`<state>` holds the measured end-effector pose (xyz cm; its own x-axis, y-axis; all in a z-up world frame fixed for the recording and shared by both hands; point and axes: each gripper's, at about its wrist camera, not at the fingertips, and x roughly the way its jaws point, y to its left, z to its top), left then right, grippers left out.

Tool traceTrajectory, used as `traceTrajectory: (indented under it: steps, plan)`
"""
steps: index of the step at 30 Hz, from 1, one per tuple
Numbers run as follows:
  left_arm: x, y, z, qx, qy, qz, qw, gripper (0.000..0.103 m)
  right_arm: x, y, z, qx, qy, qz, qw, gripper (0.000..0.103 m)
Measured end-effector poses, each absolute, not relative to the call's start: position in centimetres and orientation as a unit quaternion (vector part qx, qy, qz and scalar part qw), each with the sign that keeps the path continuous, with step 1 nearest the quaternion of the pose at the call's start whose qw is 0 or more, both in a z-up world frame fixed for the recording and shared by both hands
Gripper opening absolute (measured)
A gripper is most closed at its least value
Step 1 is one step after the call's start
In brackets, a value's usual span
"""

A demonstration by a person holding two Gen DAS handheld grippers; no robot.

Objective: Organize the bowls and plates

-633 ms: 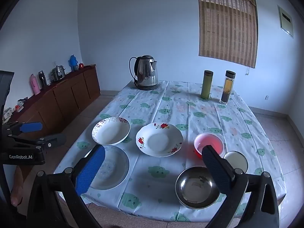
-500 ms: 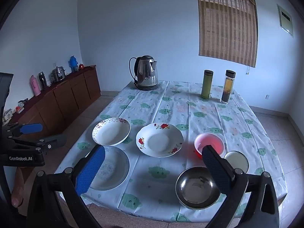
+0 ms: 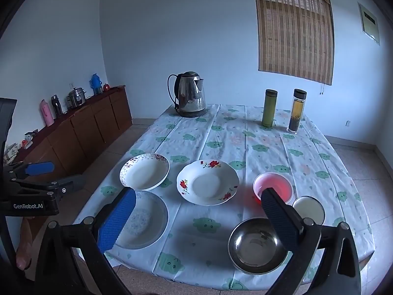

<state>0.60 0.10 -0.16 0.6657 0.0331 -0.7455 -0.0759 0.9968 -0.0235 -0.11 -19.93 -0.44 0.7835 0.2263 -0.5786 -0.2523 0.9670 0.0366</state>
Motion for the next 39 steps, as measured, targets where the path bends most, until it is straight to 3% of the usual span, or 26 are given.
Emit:
traceTrajectory:
  steps: [39]
  plan:
    - [0.7,0.5,-1.0,-0.024,0.410,0.034,0.911,0.102,0.4,-20.7,-1.1,-0.015,0.308,0.139,0.941,0.102]
